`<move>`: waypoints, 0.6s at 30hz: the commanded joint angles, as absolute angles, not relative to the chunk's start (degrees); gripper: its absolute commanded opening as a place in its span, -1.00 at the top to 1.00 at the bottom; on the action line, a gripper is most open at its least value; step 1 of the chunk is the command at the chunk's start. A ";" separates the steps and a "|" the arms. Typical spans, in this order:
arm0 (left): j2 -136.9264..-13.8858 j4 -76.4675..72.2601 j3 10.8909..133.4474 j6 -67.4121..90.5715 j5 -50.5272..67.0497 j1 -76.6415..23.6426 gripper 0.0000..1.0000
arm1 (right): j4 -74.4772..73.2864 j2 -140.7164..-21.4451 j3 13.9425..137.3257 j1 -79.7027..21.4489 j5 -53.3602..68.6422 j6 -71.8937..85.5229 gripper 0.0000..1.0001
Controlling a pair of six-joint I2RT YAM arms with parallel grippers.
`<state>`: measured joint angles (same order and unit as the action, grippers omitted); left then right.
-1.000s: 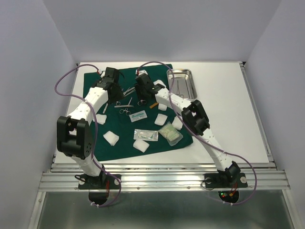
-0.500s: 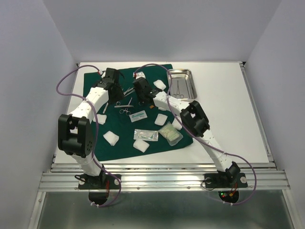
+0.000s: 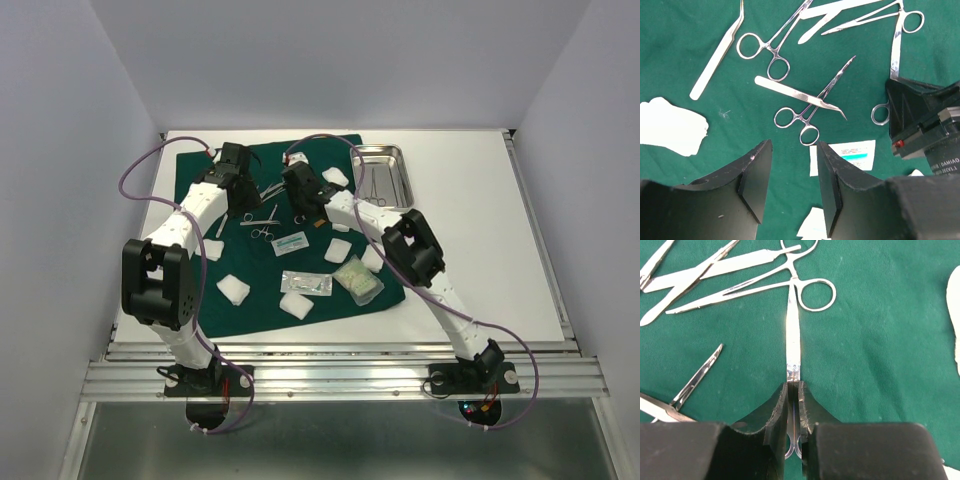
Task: Prepare the surgical pack
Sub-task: Pick up the medical item from the surgical kit.
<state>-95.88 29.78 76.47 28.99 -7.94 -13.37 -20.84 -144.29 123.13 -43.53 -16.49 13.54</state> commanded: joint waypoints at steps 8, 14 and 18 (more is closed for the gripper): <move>-95.98 29.44 77.17 28.65 -8.61 -12.92 -0.04 | -22.32 -138.34 121.64 -43.77 -18.02 13.01 0.97; -95.80 29.62 77.34 28.74 -9.05 -12.92 -0.04 | -22.41 -138.08 121.64 -43.77 -18.37 13.62 0.98; -95.89 29.53 77.34 28.74 -9.32 -12.83 -0.04 | -22.32 -136.76 121.29 -43.77 -18.90 13.97 0.98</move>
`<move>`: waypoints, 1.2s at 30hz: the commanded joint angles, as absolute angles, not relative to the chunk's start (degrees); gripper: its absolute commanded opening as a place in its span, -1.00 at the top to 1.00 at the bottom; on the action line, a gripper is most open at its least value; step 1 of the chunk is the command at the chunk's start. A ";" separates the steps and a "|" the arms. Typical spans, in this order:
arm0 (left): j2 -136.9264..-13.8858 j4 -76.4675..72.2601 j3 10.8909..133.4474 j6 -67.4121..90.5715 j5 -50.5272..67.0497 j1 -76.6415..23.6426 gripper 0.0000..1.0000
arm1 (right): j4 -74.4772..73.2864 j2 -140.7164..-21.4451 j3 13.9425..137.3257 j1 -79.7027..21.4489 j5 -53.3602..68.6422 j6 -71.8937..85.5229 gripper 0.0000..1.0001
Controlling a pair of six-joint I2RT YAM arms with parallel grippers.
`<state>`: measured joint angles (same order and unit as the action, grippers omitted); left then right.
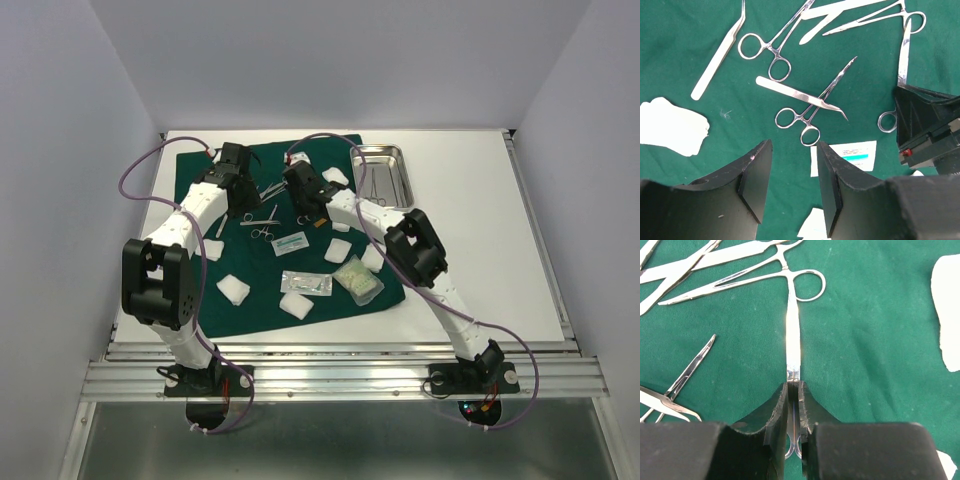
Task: Prepare the surgical pack
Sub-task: Pick up the medical item from the surgical kit, then place the medical item in the container.
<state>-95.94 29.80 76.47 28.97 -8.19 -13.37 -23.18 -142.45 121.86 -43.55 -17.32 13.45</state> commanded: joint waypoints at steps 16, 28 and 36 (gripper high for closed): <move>-97.21 29.27 77.87 28.92 -8.35 -12.57 -0.04 | -20.83 -128.50 118.21 -38.50 -19.07 16.08 0.97; -97.29 29.27 78.05 28.65 -8.35 -12.31 -0.04 | -17.76 -120.59 106.55 -26.99 -21.18 16.26 0.96; -97.65 29.18 78.22 28.57 -8.17 -12.04 -0.04 | -14.33 -120.32 98.97 -19.35 -20.48 13.89 0.96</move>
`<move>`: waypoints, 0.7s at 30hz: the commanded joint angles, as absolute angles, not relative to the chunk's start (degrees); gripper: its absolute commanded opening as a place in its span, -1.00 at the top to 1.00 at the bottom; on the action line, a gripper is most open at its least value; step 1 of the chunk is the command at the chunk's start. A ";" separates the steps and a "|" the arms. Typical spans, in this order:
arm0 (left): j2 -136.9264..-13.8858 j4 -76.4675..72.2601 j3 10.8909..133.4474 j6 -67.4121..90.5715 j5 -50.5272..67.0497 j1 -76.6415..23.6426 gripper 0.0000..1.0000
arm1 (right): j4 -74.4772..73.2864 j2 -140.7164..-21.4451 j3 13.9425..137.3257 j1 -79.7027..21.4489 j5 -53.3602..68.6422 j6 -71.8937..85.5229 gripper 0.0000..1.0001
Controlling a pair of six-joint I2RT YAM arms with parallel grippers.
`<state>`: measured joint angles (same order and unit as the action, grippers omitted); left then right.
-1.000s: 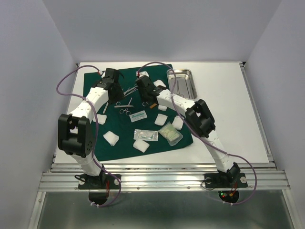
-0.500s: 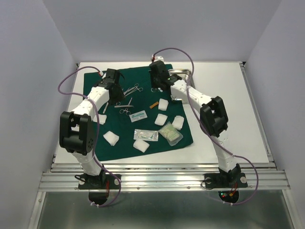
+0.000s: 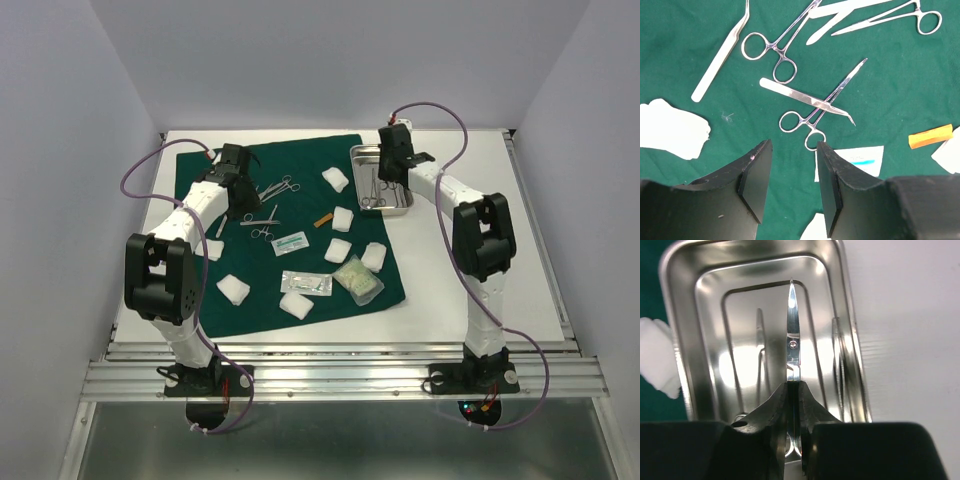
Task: Prepare the surgical pack
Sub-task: Place the medical item in the container.
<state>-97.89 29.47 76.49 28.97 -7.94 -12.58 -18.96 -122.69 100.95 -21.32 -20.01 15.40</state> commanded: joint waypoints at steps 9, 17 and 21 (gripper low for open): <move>-98.09 29.27 78.22 28.83 -8.00 -12.13 -0.04 | -13.80 -124.53 99.66 -18.72 -19.69 10.64 0.87; -97.91 29.62 78.05 28.74 -8.09 -12.04 -0.05 | -13.89 -125.16 101.42 -18.72 -19.95 9.14 0.20; -98.09 29.71 78.05 28.74 -8.09 -12.04 -0.05 | -14.59 -123.49 101.95 -18.72 -18.90 9.75 0.19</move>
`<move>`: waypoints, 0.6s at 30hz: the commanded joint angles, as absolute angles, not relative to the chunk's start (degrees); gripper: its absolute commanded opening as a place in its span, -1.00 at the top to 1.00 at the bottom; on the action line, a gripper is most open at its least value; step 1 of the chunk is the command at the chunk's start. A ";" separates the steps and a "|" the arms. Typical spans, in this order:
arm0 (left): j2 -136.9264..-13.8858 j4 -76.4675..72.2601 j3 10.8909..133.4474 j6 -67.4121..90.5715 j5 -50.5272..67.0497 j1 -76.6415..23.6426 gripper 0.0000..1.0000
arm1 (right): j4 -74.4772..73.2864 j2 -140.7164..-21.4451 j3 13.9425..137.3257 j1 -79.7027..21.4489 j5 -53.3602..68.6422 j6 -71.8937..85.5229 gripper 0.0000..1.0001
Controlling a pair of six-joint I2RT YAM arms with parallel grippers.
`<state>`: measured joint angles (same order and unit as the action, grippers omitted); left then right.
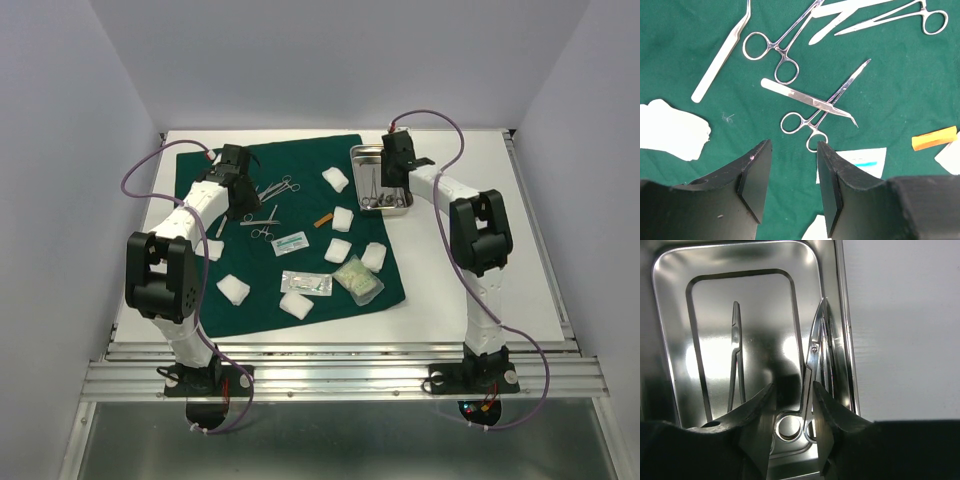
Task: Prepare the surgical pack
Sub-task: Place the medical item in the container.
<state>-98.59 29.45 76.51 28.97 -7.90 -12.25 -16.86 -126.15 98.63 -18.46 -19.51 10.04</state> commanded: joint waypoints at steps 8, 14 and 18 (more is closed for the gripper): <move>-98.09 29.62 77.78 28.83 -8.26 -12.04 -0.05 | -15.82 -118.22 102.22 -21.61 -14.33 12.22 0.20; -101.68 29.79 81.29 26.99 -8.52 -12.13 -0.05 | -17.23 -118.56 105.11 -26.10 -14.07 11.95 0.19; -108.01 32.60 87.70 24.97 -10.46 -12.04 -0.05 | -17.14 -119.00 105.38 -27.51 -12.13 13.88 0.19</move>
<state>-104.09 31.03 82.32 27.73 -8.51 -12.25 -17.50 -121.47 103.59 -26.68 -14.31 12.12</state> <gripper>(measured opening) 0.524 0.404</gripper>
